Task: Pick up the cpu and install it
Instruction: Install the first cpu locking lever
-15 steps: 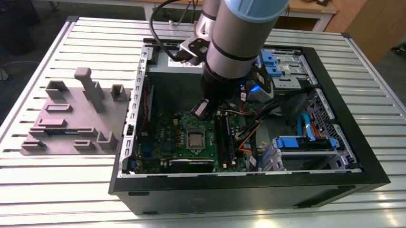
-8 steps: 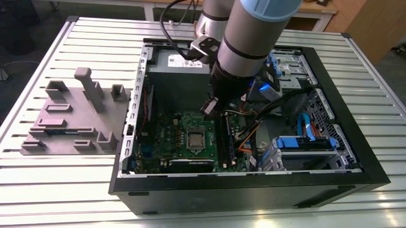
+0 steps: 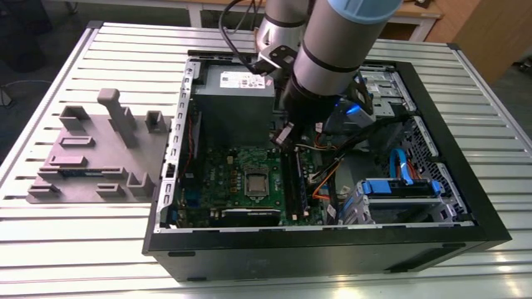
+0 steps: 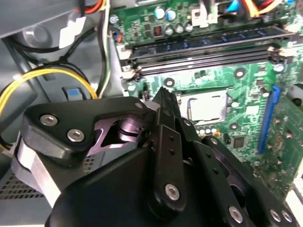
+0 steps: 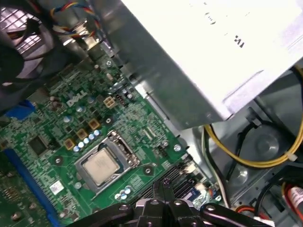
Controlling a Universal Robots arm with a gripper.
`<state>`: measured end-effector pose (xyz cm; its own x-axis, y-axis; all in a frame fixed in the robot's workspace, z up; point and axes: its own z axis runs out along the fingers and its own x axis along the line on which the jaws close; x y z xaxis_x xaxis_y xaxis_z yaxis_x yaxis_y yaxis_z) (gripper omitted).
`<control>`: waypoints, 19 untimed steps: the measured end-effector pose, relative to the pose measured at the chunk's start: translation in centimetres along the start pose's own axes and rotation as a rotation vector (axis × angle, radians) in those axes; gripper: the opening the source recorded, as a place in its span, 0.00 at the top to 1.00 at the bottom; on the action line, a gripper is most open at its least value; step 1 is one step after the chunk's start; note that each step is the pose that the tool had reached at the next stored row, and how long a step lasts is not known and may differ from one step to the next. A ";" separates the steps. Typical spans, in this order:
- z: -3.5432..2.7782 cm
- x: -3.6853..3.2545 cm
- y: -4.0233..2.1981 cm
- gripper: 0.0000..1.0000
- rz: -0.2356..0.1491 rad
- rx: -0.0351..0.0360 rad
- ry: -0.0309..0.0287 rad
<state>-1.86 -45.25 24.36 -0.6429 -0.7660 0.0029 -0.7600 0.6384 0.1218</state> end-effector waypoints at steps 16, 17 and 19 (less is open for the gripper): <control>0.89 -0.30 1.39 0.90 -0.039 -0.0026 0.0015; 0.91 -0.29 1.39 0.90 -0.050 -0.0026 0.0028; 0.91 -0.17 1.36 0.90 -0.066 -0.0025 0.0049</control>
<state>-2.87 -44.19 23.62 -0.5907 -0.8069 -0.0004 -0.8007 0.5860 0.1244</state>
